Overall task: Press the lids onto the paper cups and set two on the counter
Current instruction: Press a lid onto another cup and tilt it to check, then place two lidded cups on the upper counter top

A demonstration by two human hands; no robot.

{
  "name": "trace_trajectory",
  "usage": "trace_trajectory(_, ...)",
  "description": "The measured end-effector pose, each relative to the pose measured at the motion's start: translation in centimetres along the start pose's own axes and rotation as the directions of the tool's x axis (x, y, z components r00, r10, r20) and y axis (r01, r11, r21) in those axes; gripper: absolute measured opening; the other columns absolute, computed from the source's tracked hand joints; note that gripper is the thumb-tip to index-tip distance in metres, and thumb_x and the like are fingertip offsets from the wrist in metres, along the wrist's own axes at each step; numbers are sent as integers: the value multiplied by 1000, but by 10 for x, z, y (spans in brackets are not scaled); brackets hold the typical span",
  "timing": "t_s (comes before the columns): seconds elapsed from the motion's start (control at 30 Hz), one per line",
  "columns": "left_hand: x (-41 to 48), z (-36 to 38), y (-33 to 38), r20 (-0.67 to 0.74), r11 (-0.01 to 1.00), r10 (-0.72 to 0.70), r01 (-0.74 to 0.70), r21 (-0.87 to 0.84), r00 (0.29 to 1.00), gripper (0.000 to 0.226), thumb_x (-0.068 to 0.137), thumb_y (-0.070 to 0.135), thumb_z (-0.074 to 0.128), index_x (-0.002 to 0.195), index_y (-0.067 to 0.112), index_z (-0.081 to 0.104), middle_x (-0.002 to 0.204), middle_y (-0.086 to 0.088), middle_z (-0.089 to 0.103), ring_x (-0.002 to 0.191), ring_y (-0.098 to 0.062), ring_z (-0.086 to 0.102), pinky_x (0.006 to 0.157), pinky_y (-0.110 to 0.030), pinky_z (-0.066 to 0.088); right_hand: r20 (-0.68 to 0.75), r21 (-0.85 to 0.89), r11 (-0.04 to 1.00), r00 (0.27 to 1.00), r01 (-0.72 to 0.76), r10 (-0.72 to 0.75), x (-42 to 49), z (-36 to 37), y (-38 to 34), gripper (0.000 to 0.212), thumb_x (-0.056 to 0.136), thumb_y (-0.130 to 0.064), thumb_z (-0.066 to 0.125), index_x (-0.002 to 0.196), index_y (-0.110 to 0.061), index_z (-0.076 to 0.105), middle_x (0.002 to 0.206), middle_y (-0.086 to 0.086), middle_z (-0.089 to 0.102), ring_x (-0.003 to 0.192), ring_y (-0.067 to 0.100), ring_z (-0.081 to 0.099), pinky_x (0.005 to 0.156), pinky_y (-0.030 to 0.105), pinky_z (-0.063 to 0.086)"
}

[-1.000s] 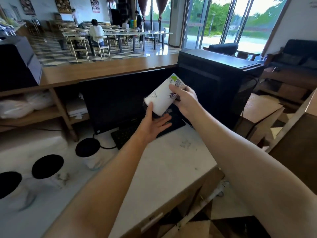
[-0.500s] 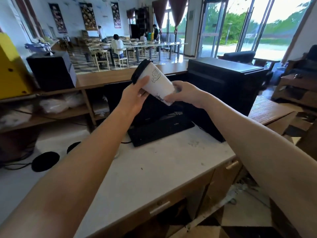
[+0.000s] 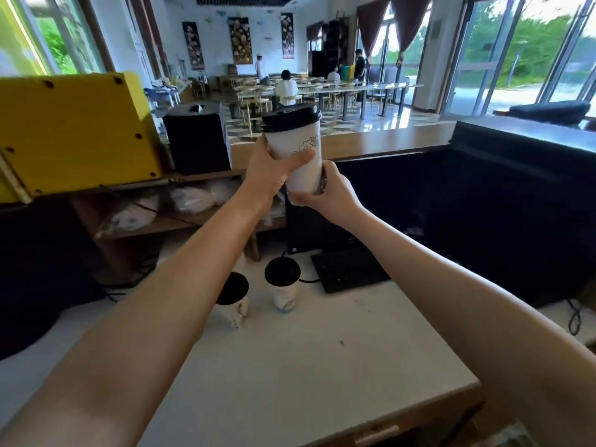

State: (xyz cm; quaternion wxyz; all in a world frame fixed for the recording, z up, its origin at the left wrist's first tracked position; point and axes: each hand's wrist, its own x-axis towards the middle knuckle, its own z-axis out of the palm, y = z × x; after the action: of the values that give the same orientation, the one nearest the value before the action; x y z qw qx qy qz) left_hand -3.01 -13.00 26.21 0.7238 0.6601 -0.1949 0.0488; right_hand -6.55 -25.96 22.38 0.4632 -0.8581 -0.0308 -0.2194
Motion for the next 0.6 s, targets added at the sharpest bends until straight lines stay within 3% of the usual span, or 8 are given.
trace_trajectory(0.1,15,-37,-1,10,1000,-17,17,-14,1000,78,55,28,89,121,12,50,119,-9,64,109,-26,63,88,-49,54,105,32,999,994,16,-20,23,26,-5,69,72,-34,78,127,-11,43,112,0,57,101,18,59,83,34,54)
trace_trajectory(0.17,23,-59,-4,33,1000,-30,30,-1,999,78,50,29,91,116,13,54,115,-7,65,108,-26,64,89,-51,53,168,102,994,985,27,-44,33,38,-4,59,79,-31,73,128,-11,45,116,0,59,106,15,60,89,31,53)
trace_trajectory(0.27,27,-85,-12,54,994,-47,41,100,997,64,64,16,84,118,20,51,112,2,62,107,-17,61,86,-41,56,198,210,977,980,-33,-9,35,51,14,44,91,-22,59,132,-10,45,126,4,58,113,11,56,89,17,48)
trace_trajectory(0.33,24,-101,-21,47,990,-66,59,128,997,64,69,12,80,124,19,49,112,3,62,103,-13,61,77,-30,57,220,205,968,971,-143,96,28,60,49,43,93,-10,53,135,-11,42,133,6,54,121,14,52,92,19,43)
trace_trajectory(0.4,24,-116,-36,22,987,-87,83,140,996,62,70,10,79,125,16,49,112,2,63,100,-11,62,70,-21,56,334,108,953,914,-282,233,17,73,96,57,90,1,53,141,-12,33,143,8,44,133,20,41,99,27,39)
trace_trajectory(0.47,23,-128,-51,-16,984,-119,120,131,993,57,71,9,78,120,18,51,111,2,65,101,-12,63,72,-23,56,455,-11,915,813,-403,364,2,91,139,76,85,1,62,147,-13,21,152,7,31,140,22,28,109,34,32)
trace_trajectory(0.53,20,-137,-68,-51,982,-134,140,124,990,49,71,6,77,113,21,54,107,4,67,99,-10,64,73,-24,55,539,-34,877,729,-480,421,-12,110,169,93,79,-3,72,149,-13,12,155,4,22,143,21,20,109,32,26)
trace_trajectory(0.6,18,-143,-88,-88,979,-153,163,121,984,49,72,5,76,113,17,54,107,3,67,98,-10,66,75,-23,55,583,33,852,703,-522,407,-21,130,192,100,73,-6,78,149,-18,13,151,1,25,142,19,22,105,28,28)
